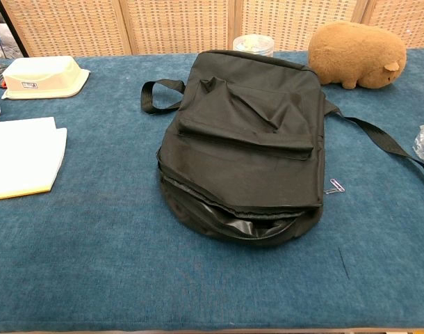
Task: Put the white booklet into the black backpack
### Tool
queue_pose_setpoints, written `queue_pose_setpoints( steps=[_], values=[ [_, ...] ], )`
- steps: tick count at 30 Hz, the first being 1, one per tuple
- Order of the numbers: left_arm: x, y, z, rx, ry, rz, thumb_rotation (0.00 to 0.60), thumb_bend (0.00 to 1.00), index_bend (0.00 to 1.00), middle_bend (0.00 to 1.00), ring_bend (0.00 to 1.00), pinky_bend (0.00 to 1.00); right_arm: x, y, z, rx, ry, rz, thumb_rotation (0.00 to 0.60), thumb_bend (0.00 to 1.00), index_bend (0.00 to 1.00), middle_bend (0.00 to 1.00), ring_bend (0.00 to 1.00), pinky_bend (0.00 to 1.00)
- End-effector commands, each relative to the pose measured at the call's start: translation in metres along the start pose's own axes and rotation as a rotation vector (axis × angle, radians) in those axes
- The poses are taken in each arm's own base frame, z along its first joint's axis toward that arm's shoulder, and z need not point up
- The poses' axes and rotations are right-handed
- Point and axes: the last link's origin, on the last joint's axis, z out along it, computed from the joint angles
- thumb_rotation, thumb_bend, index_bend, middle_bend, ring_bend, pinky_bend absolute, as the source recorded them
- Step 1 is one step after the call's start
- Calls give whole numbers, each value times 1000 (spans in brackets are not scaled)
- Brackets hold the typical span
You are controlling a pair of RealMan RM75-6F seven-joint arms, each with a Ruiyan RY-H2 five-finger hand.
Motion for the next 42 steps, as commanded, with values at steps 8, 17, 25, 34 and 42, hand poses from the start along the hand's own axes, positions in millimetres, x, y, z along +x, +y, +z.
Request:
queue_pose_setpoints(
  steps=[8,17,25,34,42],
  values=[
    [-15,11,12,-21,-33,-24,600,0,0,0,0,0,0,-4,-2,19,-5,9,600,0,0,0,0,0],
    [-56,53,37,-107,-86,-52,600,0,0,0,0,0,0,-6,-3,32,-8,15,600,0,0,0,0,0],
    [-86,78,62,-124,-85,-28,600,0,0,0,0,0,0,-5,-2,28,-14,19,600,0,0,0,0,0],
    [-100,91,74,-123,-87,0,600,9,0,0,0,0,0,-2,0,19,-16,27,600,0,0,0,0,0],
    [-105,95,76,-138,-94,29,600,180,0,0,0,0,0,-2,0,18,-15,26,600,0,0,0,0,0]
  ],
)
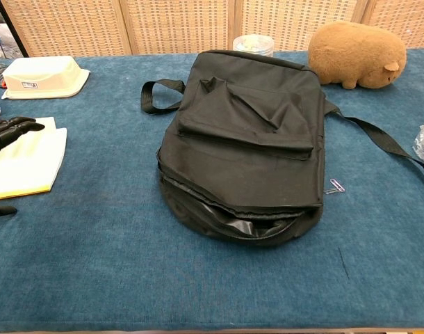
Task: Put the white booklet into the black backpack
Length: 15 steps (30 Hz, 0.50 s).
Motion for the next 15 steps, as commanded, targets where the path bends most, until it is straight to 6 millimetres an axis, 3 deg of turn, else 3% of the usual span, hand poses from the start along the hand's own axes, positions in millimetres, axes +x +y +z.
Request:
queue_pose_setpoints(
  steps=[1,15],
  values=[
    [-1,2,1,-6,0,7,600,191,0,0,0,0,0,0,0,-1,0,1,600,0,0,0,0,0],
    [-3,15,10,-29,9,27,600,237,0,0,0,0,1,2,-3,-10,-2,3,600,0,0,0,0,0]
  ],
)
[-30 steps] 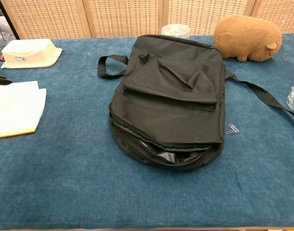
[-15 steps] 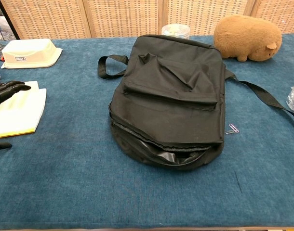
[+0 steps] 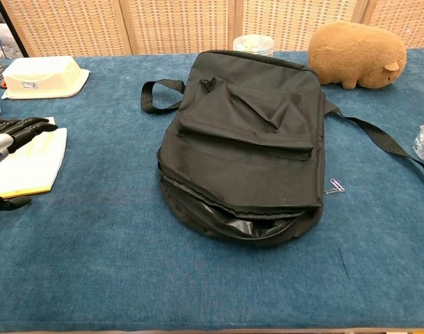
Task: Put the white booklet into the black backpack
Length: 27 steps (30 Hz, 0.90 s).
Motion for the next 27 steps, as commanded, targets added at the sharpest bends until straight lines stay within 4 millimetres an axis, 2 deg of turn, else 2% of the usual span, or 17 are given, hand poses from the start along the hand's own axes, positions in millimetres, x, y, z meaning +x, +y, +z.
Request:
queue_pose_setpoints(
  steps=[1,8,27],
  values=[
    [-1,3,3,-6,-2,8,600,237,0,0,0,0,0,1,0,-2,-1,-1,600,0,0,0,0,0],
    [-6,11,8,-13,-5,31,600,247,0,0,0,0,2,3,0,-8,3,3,600,0,0,0,0,0],
    [-18,-5,17,36,-43,70,600,252,0,0,0,0,5,6,1,-15,11,18,600,0,0,0,0,0]
  ],
)
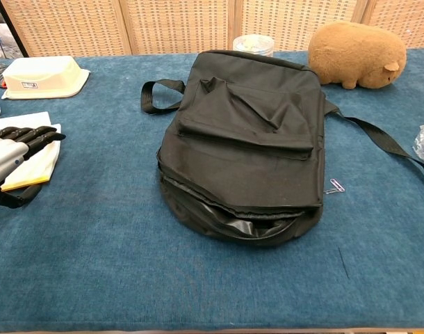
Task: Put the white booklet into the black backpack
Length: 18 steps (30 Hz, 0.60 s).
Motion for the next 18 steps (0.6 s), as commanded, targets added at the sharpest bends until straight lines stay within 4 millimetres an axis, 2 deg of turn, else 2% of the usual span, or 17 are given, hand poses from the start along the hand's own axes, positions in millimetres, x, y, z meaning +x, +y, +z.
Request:
queue_pose_setpoints(
  steps=[1,3,8,18],
  values=[
    [-1,-3,1,11,-7,-1,600,257,0,0,0,0,0,0,0,0,0,2,600,0,0,0,0,0],
    [-3,-6,1,22,-18,-3,600,275,0,0,0,0,0,0,0,1,0,2,600,0,0,0,0,0],
    [-5,-11,2,44,-37,2,600,420,0,0,0,0,-1,0,0,3,-3,0,600,0,0,0,0,0],
    [-5,-18,4,66,-26,4,600,423,0,0,0,0,-3,-1,1,5,-10,-5,600,0,0,0,0,0]
  ],
)
